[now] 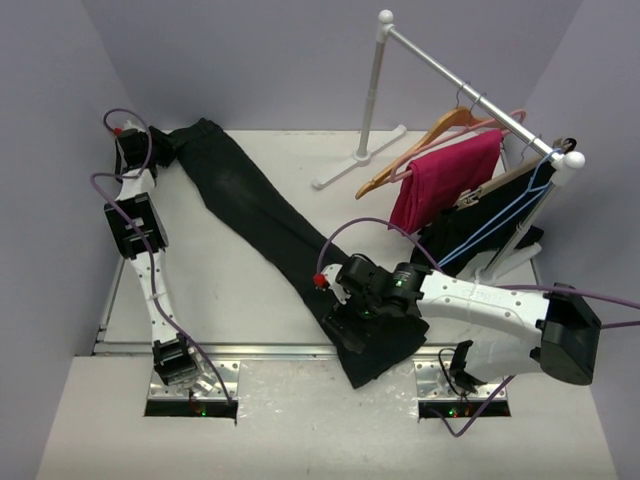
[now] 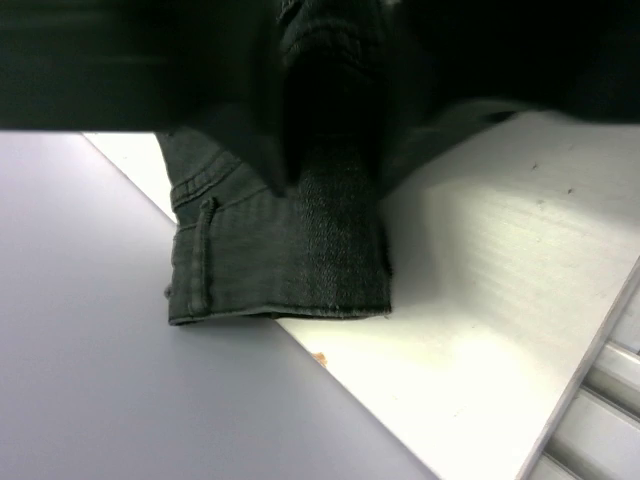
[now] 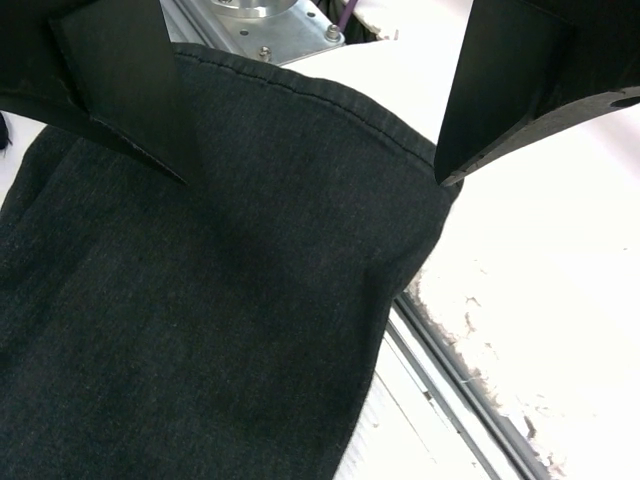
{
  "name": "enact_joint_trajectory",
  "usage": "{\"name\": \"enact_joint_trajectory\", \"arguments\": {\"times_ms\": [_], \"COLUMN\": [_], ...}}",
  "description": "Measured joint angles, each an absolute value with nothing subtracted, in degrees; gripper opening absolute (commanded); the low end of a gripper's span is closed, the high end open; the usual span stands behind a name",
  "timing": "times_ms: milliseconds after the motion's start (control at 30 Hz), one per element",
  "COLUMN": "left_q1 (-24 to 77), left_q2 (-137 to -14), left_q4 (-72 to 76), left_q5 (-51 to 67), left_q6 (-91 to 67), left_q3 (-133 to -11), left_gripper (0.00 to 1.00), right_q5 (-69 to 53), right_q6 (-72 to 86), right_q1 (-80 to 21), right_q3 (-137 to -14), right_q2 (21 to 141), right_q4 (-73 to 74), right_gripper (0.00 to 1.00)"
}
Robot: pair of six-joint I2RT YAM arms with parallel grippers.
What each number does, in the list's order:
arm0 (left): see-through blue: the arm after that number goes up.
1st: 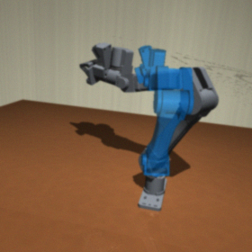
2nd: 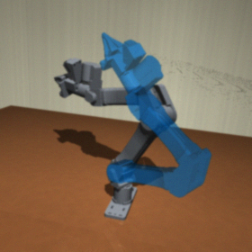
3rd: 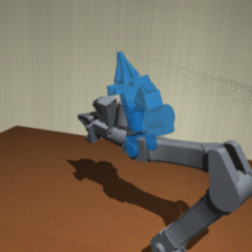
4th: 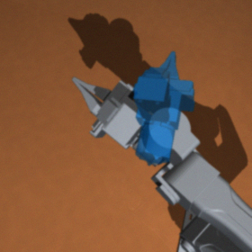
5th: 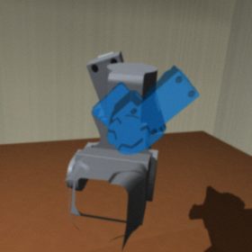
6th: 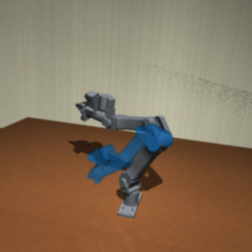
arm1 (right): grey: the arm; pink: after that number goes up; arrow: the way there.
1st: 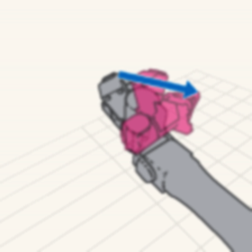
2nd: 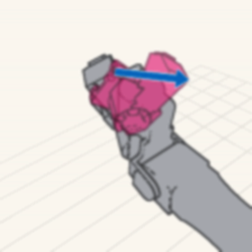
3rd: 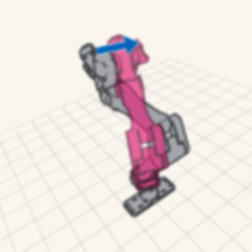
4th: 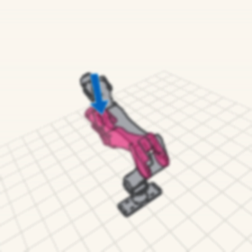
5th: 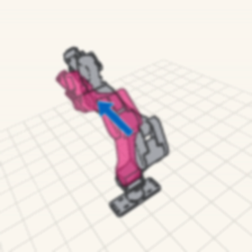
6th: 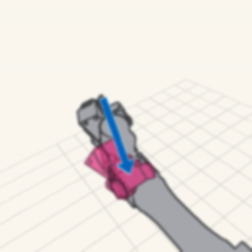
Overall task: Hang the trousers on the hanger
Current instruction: Fold the trousers at the center of the board.
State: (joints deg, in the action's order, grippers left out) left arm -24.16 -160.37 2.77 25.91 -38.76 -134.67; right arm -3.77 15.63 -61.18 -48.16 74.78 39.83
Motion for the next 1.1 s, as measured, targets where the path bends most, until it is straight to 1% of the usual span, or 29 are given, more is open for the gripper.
{"name": "enact_joint_trajectory", "arguments": {"times_ms": [67, 200, 267, 433, 533, 633, 800, 867, 1000, 1100], "left_q1": [-24.40, -24.75, -24.79, -24.56, -23.98, -23.12, -21.79, -21.71, -21.82, -21.82], "left_q2": [-161.72, -162.54, -161.63, -153.43, -144.00, -130.54, -109.49, -103.00, -93.98, -87.68], "left_q4": [5.52, 9.36, 11.05, 12.10, 9.98, 8.37, 11.12, 13.15, 17.64, 20.72], "left_q5": [27.68, 30.44, 31.19, 31.36, 29.07, 23.07, 14.55, 14.29, 16.09, 18.79], "left_q6": [-39.46, -40.07, -40.07, -38.36, -35.59, -32.50, -28.69, -26.63, -24.06, -23.81], "left_q3": [-134.67, -134.06, -131.87, -120.06, -111.80, -103.73, -94.84, -92.73, -88.93, -82.89], "left_gripper": [0.00, 0.00, 0.00, 0.00, 0.00, 0.00, 0.00, 0.00, 0.00, 0.00], "right_q5": [-3.75, -4.20, -4.64, -5.23, -5.07, -4.37, -4.21, -3.95, -3.44, -3.66], "right_q6": [15.58, 15.59, 15.59, 16.18, 17.22, 18.28, 19.67, 20.16, 20.63, 20.81], "right_q1": [-60.41, -58.14, -57.12, -53.50, -50.78, -49.19, -48.89, -48.86, -48.86, -48.86], "right_q3": [-48.16, -48.16, -48.16, -48.17, -48.50, -49.41, -51.76, -54.16, -61.90, -68.04], "right_q2": [75.36, 76.05, 76.07, 78.75, 82.51, 86.57, 91.79, 94.84, 104.52, 109.68], "right_q4": [39.83, 39.44, 39.01, 37.07, 35.88, 35.25, 34.16, 34.13, 32.89, 35.47], "right_gripper": [0.99, 0.99, 0.99, 0.99, 0.99, 0.99, 0.99, 0.99, 0.99, 0.99]}}
